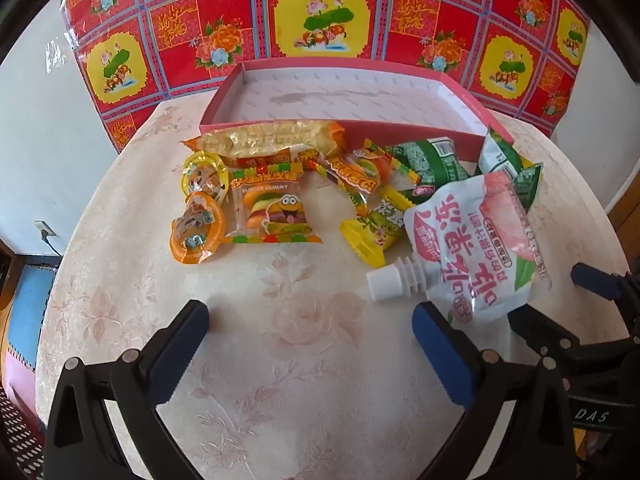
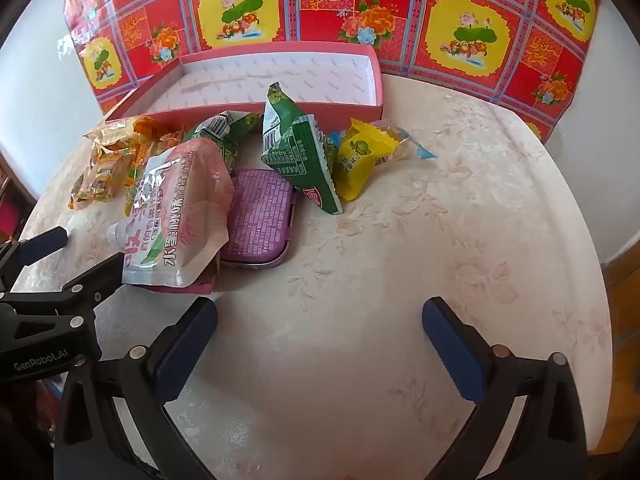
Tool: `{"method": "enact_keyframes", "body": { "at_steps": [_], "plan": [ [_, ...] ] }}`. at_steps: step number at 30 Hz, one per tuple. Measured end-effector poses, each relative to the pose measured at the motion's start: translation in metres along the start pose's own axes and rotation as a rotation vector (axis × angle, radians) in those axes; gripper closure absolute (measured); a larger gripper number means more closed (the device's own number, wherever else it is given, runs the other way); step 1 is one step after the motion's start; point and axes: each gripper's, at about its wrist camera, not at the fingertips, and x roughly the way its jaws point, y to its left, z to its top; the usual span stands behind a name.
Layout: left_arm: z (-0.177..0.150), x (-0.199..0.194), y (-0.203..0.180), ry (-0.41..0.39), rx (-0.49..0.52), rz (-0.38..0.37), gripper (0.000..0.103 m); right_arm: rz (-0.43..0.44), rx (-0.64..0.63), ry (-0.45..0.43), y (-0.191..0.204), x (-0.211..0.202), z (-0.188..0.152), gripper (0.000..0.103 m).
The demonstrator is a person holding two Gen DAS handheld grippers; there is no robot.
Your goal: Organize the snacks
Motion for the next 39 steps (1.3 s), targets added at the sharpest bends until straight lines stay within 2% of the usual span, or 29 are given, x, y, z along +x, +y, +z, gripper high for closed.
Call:
{"method": "enact_keyframes", "body": {
  "at_steps": [39],
  "plan": [
    [-0.0007, -0.0009, 0.0000, -0.015, 0.002, 0.001, 0.000, -0.002, 0.000, -0.017, 0.0002, -0.0016, -0.0015, 0.000]
  ]
}}
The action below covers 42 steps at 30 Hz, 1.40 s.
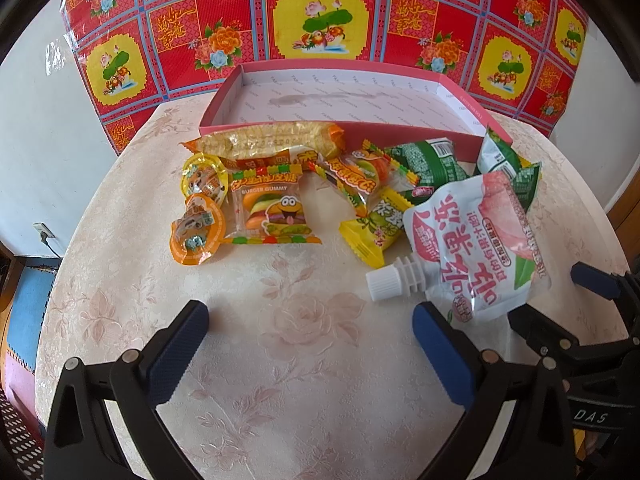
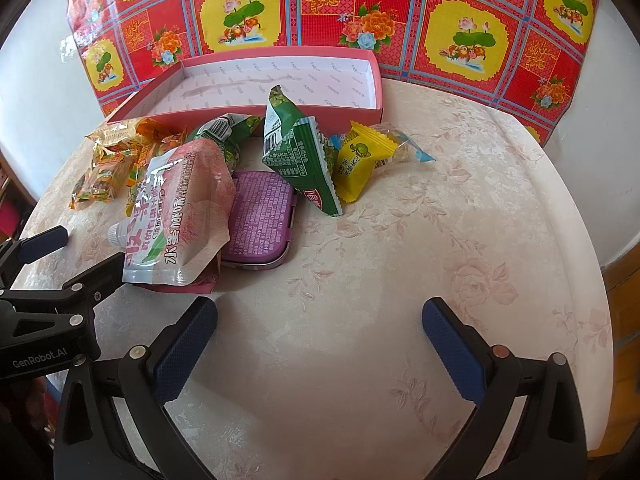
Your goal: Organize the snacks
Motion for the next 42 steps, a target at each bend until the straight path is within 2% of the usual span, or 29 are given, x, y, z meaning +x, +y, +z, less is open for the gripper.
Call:
{"method": "enact_keyframes", "body": {
  "at_steps": [31, 42],
  "plan": [
    [-0.0013, -0.0024, 0.0001, -0.019, 0.024, -0.015, 0.000, 0.000, 0.001, 0.006, 0.0001, -0.0007, 0.0002, 0.000],
    [0.0053, 0.0012, 0.0013, 0.008, 0.049, -0.031, 0.000, -0.004, 0.002, 0.040, 0.0010, 0.0018, 0.0034, 0.000]
  ]
}}
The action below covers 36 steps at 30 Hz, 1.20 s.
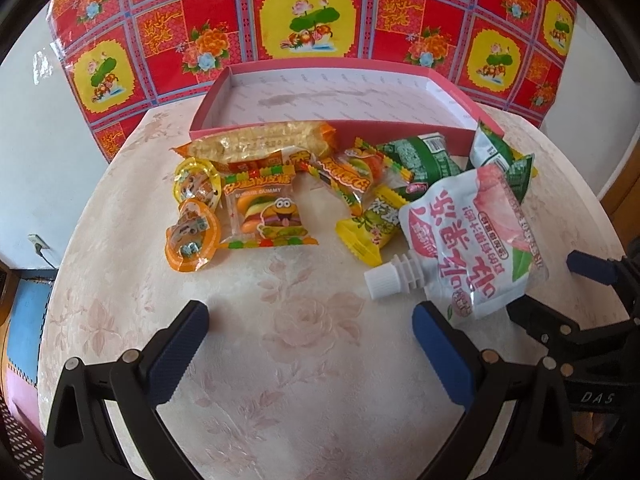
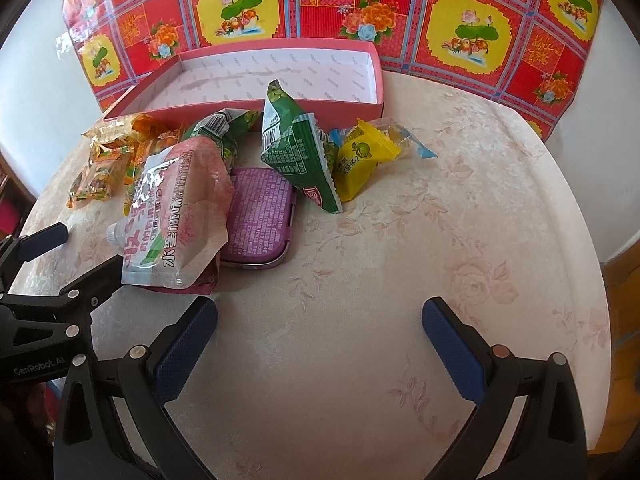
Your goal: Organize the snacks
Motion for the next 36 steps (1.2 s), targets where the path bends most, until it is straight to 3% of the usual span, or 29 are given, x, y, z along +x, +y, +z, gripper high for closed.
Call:
{"method": "enact_keyframes", "body": {
  "at_steps": [9, 15, 28, 33, 36],
  "plan": [
    [-0.001, 0.001, 0.001, -0.004, 0.012, -0.008, 0.000, 0.008, -0.010, 0.026, -0.001, 0.000, 0.002, 0.000],
    [-0.005, -0.006, 0.004, 0.001, -0.005, -0.001, 0.010, 0.041, -0.029, 0.022, -0.010, -0.009, -0.001, 0.014],
    [-0.006, -0.048, 0.020, -0.086, -0.029, 0.004, 0.014, 0.169, -0.050, -0.077, -0.008, -0.045, 0.015, 0.021],
    [-0.001, -0.051, 0.035, -0.081, -0.081, -0.001, 0.020, 0.191, -0.031, -0.091, -0.012, -0.050, 0.023, 0.022],
    [0.004, -0.049, 0.039, -0.078, -0.097, -0.008, 0.023, 0.200, -0.034, -0.107, -0.014, -0.051, 0.027, 0.028]
  ]
}}
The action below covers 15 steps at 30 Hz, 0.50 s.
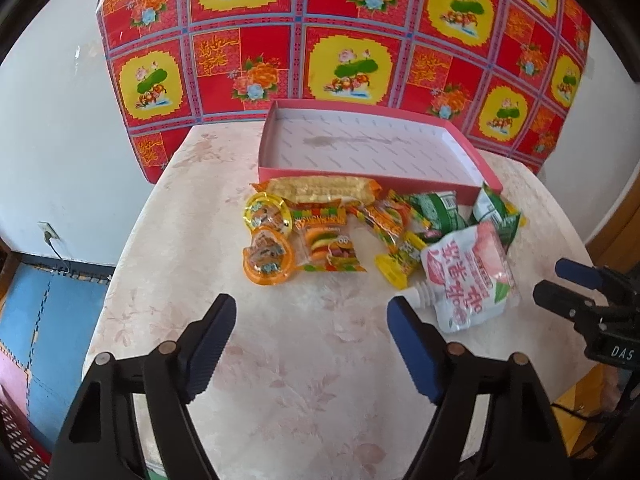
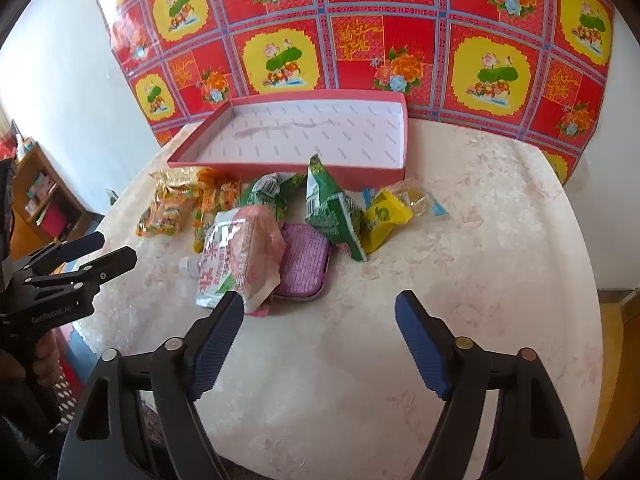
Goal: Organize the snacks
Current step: 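Grasp the orange jelly cup with the left tool while the right tool grasps the green snack bag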
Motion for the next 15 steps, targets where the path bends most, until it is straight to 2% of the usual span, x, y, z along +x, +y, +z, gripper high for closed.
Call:
{"method": "enact_keyframes", "body": {
  "at_steps": [4, 8, 11, 15],
  "plan": [
    [0.009, 0.008, -0.003, 0.012, 0.008, -0.004, 0.028, 0.022, 0.021, -0.005, -0.005, 0.003, 0.011, 0.037],
    [0.022, 0.015, 0.000, 0.012, -0.030, -0.033, 0.050, 0.037, 0.040, 0.000, -0.009, 0.009, 0.023, 0.046],
    [0.030, 0.015, 0.006, -0.006, -0.061, -0.030, 0.051, 0.042, 0.042, -0.006, -0.011, 0.011, 0.029, 0.050],
    [0.038, 0.020, 0.022, 0.001, -0.104, 0.015, 0.051, 0.047, 0.046, -0.013, -0.014, 0.015, 0.035, 0.056]
  ]
}}
